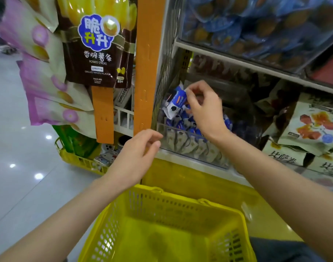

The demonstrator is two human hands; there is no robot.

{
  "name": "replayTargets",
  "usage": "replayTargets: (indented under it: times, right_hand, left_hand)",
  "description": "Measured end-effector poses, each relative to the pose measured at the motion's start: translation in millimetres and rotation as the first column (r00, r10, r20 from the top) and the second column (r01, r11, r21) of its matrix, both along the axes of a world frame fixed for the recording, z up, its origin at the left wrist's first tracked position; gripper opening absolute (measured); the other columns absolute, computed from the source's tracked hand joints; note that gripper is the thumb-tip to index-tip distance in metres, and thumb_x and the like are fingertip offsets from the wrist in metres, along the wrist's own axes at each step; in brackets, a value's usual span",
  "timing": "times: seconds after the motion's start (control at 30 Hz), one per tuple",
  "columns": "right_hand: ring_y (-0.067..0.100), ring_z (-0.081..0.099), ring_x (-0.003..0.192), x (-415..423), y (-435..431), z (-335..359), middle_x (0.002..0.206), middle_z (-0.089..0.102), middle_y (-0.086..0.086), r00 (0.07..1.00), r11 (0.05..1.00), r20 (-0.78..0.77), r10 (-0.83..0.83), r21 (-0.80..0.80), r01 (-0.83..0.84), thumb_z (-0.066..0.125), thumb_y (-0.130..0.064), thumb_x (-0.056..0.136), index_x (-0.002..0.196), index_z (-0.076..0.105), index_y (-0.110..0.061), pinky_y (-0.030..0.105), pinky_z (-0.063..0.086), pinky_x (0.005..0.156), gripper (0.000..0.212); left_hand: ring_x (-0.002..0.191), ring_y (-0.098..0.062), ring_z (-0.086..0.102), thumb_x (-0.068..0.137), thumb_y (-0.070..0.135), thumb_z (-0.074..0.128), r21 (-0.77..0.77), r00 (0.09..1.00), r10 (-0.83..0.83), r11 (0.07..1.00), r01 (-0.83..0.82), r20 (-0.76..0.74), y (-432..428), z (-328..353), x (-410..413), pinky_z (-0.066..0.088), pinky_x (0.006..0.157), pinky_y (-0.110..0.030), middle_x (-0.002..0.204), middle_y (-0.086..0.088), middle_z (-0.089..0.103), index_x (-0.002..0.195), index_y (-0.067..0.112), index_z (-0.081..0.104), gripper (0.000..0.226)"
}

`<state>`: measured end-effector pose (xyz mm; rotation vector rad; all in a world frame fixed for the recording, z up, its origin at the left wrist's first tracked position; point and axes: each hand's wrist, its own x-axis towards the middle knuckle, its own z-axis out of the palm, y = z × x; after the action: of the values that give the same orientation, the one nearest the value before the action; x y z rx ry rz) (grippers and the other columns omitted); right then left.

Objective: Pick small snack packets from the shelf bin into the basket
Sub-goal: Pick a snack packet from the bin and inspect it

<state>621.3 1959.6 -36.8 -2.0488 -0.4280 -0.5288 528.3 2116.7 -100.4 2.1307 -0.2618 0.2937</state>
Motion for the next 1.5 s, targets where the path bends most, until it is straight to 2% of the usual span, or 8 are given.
replayTargets:
  times: [0.17,0.27,0.5,0.77,0.97,1.07,1.3,1.5]
  right_hand:
    - [0.012,0.061,0.070,-78.0,-26.6,-30.6,0.076,0.058,-0.006,0.942,0.955,-0.199,0.270,0.177,-0.236,0.049,-0.013,0.095,0.084,0.054,-0.023,0.024,0.054,0.055,0.015]
    - [0.001,0.057,0.065,-110.7,-36.2,-62.6,0.075,0.057,-0.003,0.814,0.913,-0.434,0.387,0.300,-0.275,0.046,-0.008,0.095,0.082,0.052,-0.018,0.017,0.051,0.054,0.018]
    - [-0.006,0.057,0.058,-133.5,-38.5,-90.2,0.074,0.061,-0.003,0.672,0.917,-0.641,0.370,0.371,-0.150,0.052,-0.013,0.092,0.083,0.060,-0.015,0.012,0.048,0.052,0.012]
    - [0.009,0.058,0.067,-135.4,-35.2,-105.9,0.072,0.064,0.000,0.742,0.917,-0.563,0.364,0.357,-0.178,0.063,-0.007,0.085,0.075,0.062,-0.018,0.026,0.049,0.062,0.015]
    - [0.000,0.054,0.072,-144.8,-44.1,-111.4,0.077,0.058,-0.015,0.975,0.959,-0.134,0.178,-0.200,-0.203,0.064,-0.029,0.085,0.081,0.063,-0.023,0.017,0.044,0.061,0.007]
    - [-0.001,0.056,0.070,-146.2,-45.4,-111.8,0.073,0.059,-0.014,0.962,0.988,-0.236,0.141,-0.024,-0.150,0.064,-0.019,0.086,0.076,0.058,-0.027,0.013,0.044,0.060,0.015]
    - [0.006,0.064,0.060,-135.1,-58.3,-105.2,0.073,0.065,0.009,0.631,0.807,-0.699,0.338,0.560,0.187,0.054,-0.004,0.091,0.085,0.051,-0.005,0.022,0.057,0.060,0.006]
    - [0.020,0.062,0.080,-133.3,-61.5,-112.0,0.115,0.060,0.026,0.429,0.911,-0.839,0.336,0.405,0.079,0.053,-0.001,0.091,0.119,0.040,-0.001,0.024,0.055,0.066,0.032]
  left_hand:
    - [0.107,-0.009,0.057,0.088,0.046,0.048,-0.465,0.903,-0.094,0.877,-0.125,-0.418,-6.6,-11.4,-33.3,0.046,0.094,-0.032,0.116,0.008,0.060,0.116,0.031,0.050,0.032]
    - [0.089,-0.015,0.066,0.086,0.037,0.058,-0.620,0.786,-0.291,0.771,-0.145,-0.546,-18.6,-20.6,-50.6,0.054,0.080,-0.032,0.106,-0.001,0.070,0.114,0.019,0.061,0.034]
    - [0.072,-0.012,0.064,0.084,0.005,0.064,-0.503,0.810,-0.182,0.851,-0.155,-0.558,-42.7,-42.6,-66.0,0.053,0.058,-0.019,0.104,-0.015,0.068,0.106,0.007,0.064,0.022]
    - [0.059,0.001,0.058,0.091,0.016,0.056,-0.493,0.878,-0.040,0.839,-0.229,-0.476,-49.6,-45.0,-66.6,0.044,0.050,-0.011,0.071,-0.002,0.063,0.076,0.013,0.060,0.015]
    - [0.061,0.000,0.059,0.090,0.019,0.057,-0.488,0.872,-0.050,0.844,-0.224,-0.486,-49.9,-45.9,-74.9,0.045,0.051,-0.011,0.070,0.000,0.064,0.075,0.015,0.060,0.016]
    - [0.078,-0.009,0.064,0.084,0.022,0.063,-0.506,0.837,-0.120,0.838,-0.203,-0.534,-49.7,-47.2,-77.3,0.051,0.063,-0.019,0.092,-0.005,0.068,0.098,0.013,0.060,0.017]
    - [0.067,-0.004,0.065,0.081,0.007,0.067,-0.554,0.861,-0.058,0.787,-0.272,-0.505,-58.2,-51.6,-71.2,0.053,0.061,-0.017,0.088,-0.002,0.072,0.104,0.014,0.060,0.025]
    - [0.064,-0.008,0.065,0.092,0.012,0.053,-0.524,0.869,0.031,0.787,-0.327,-0.495,-53.3,-57.3,-61.0,0.054,0.059,-0.018,0.078,-0.003,0.070,0.098,0.007,0.064,0.014]
